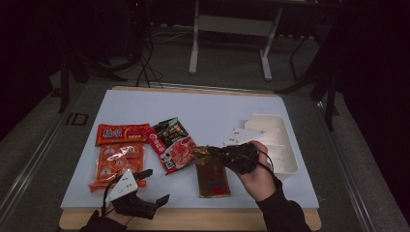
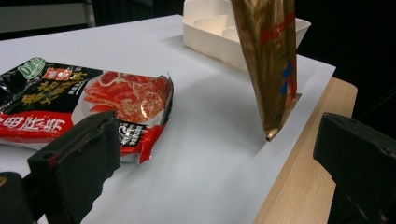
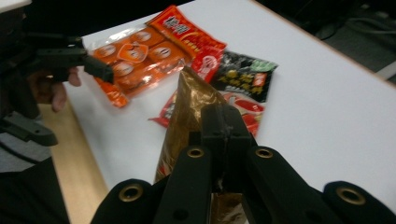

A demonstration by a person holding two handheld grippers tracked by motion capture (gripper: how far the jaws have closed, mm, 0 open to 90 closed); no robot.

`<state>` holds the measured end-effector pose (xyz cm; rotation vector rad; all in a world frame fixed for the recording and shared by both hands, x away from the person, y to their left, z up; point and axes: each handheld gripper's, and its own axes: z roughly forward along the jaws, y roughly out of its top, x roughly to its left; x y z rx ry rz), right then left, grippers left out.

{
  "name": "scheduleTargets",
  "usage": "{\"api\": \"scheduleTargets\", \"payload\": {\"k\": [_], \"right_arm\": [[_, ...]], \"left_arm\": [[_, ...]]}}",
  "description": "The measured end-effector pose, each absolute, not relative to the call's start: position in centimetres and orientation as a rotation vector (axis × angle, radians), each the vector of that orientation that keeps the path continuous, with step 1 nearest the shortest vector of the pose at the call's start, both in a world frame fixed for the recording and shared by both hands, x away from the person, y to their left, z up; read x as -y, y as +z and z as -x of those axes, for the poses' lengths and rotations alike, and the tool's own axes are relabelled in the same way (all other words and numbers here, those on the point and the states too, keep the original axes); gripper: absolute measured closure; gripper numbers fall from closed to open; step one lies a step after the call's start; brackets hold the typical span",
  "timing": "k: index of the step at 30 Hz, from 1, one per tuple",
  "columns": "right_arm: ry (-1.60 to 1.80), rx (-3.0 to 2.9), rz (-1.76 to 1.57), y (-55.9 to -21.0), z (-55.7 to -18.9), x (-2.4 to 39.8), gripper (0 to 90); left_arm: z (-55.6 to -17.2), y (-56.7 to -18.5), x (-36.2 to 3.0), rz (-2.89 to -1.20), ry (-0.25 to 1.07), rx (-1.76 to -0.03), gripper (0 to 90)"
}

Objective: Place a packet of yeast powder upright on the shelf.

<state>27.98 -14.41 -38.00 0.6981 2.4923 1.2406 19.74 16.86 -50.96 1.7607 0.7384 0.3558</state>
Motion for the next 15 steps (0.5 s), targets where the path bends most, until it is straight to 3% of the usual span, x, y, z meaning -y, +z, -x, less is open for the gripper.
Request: {"api": "scheduleTargets", "payload": {"k": [15], "right_arm": [[1.323, -2.355, -0.728, -34.1, -30.1, 17.2, 90.0]], "left_arm": [[-19.8, -51.0, -16.8, -1.759, 0.351, -0.744, 1.3]]}}
